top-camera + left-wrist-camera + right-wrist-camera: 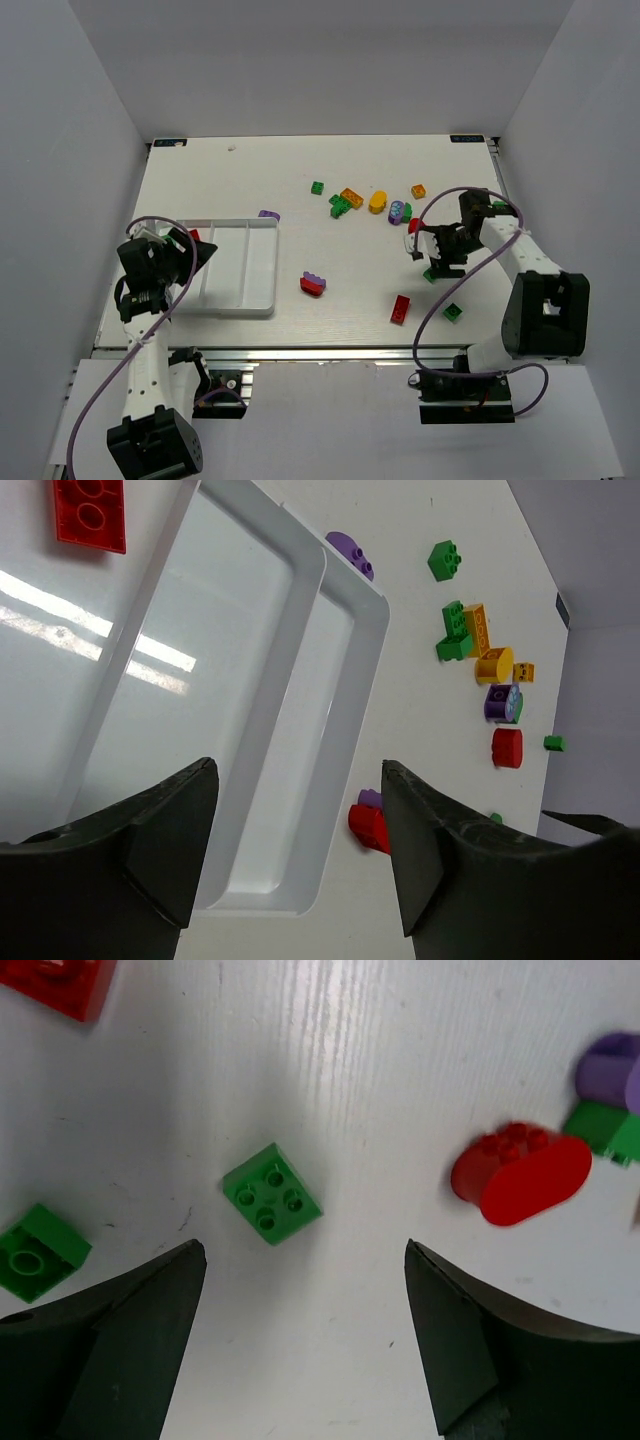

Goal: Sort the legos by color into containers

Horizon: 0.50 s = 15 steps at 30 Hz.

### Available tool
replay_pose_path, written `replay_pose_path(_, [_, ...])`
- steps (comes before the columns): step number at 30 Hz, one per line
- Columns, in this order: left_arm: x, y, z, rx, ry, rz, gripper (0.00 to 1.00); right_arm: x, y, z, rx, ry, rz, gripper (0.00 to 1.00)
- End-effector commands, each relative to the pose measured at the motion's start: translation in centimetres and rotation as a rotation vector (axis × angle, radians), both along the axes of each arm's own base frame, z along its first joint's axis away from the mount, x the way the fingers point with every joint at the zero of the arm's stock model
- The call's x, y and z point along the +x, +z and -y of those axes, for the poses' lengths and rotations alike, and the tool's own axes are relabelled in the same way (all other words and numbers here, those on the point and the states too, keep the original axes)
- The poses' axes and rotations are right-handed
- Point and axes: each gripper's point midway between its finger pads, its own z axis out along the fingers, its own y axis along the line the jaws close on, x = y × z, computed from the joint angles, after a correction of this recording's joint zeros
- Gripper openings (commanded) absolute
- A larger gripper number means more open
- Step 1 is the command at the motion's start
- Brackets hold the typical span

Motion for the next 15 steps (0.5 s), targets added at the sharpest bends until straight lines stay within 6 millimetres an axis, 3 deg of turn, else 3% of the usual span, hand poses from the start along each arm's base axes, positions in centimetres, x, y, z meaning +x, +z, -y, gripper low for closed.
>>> replay_pose_path(1, [0.4, 2.3, 0.4, 0.003, -0.029, 0.064, 0.76, 0.6, 0.0, -1.5, 0.048, 0.293, 0.039, 0.85])
replay_pose_path(6, [-0.2, 2.7, 0.8, -0.003, -0.030, 0.076, 0.76, 0.6, -1.6, -1.9, 0.050, 0.407, 0.006, 0.83])
replay_pose_path(15, [-0.6, 3.3, 1.1, -0.025, -0.030, 0.093, 0.76, 0.5, -4.3, -1.3, 0.012, 0.440, -0.042, 0.80])
